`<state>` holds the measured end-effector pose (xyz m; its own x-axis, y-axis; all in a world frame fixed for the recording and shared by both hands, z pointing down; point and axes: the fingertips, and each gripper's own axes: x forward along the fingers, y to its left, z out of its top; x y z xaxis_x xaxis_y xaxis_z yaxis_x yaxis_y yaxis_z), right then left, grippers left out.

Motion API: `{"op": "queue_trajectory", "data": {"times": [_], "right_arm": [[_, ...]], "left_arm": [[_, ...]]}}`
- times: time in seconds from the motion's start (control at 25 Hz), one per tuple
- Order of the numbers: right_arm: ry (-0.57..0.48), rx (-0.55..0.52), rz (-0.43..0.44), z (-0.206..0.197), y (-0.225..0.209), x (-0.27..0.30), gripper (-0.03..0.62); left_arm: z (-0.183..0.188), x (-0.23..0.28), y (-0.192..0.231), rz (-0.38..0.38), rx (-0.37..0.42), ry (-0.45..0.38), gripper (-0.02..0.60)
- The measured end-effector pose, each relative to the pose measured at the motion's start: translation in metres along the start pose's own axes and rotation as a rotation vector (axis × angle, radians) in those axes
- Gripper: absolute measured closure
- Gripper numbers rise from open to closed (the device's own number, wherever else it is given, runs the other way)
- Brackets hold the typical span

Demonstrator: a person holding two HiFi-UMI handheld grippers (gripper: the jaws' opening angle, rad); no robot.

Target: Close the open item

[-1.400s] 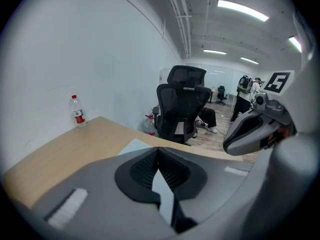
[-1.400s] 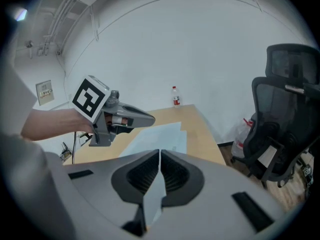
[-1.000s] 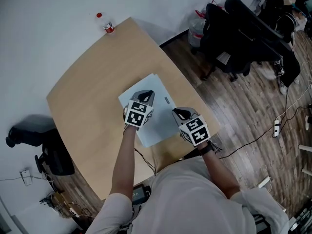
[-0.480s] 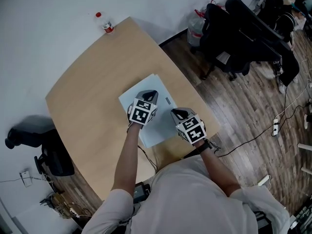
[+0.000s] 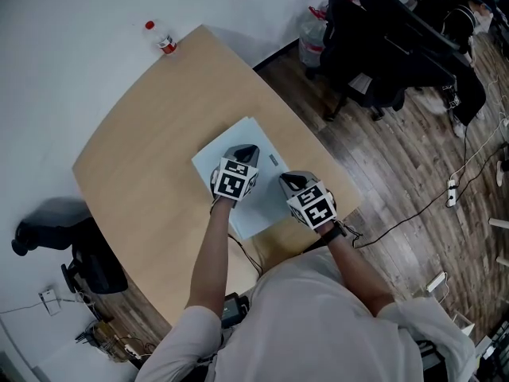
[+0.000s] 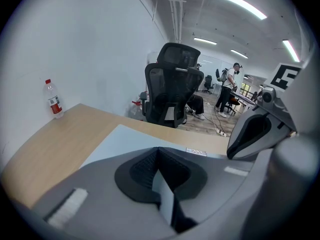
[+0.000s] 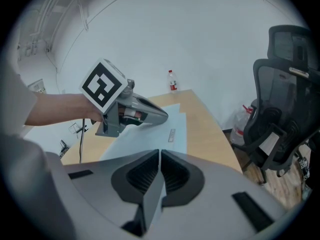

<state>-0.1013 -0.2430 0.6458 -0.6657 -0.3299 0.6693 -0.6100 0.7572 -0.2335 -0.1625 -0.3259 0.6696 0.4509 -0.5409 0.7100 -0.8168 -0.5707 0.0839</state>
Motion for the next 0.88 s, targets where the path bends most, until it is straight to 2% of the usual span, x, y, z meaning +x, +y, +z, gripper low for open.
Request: {"op": "queue_trajectory", "data": {"times": [0.64,0.88], "right_arm": [[0.050,0.073,0.008,-0.032,-0.009,0.023,0.579],[0.073,0.056,-0.001,-0.037,-0.010,0.028,0.579]], "left_arm": [[-0.015,0.025,0.000,-0.026,-0.046,0.037,0.572],[-0.019,0.032,0.000,-0.026,-0.044,0.054,0.572]]}}
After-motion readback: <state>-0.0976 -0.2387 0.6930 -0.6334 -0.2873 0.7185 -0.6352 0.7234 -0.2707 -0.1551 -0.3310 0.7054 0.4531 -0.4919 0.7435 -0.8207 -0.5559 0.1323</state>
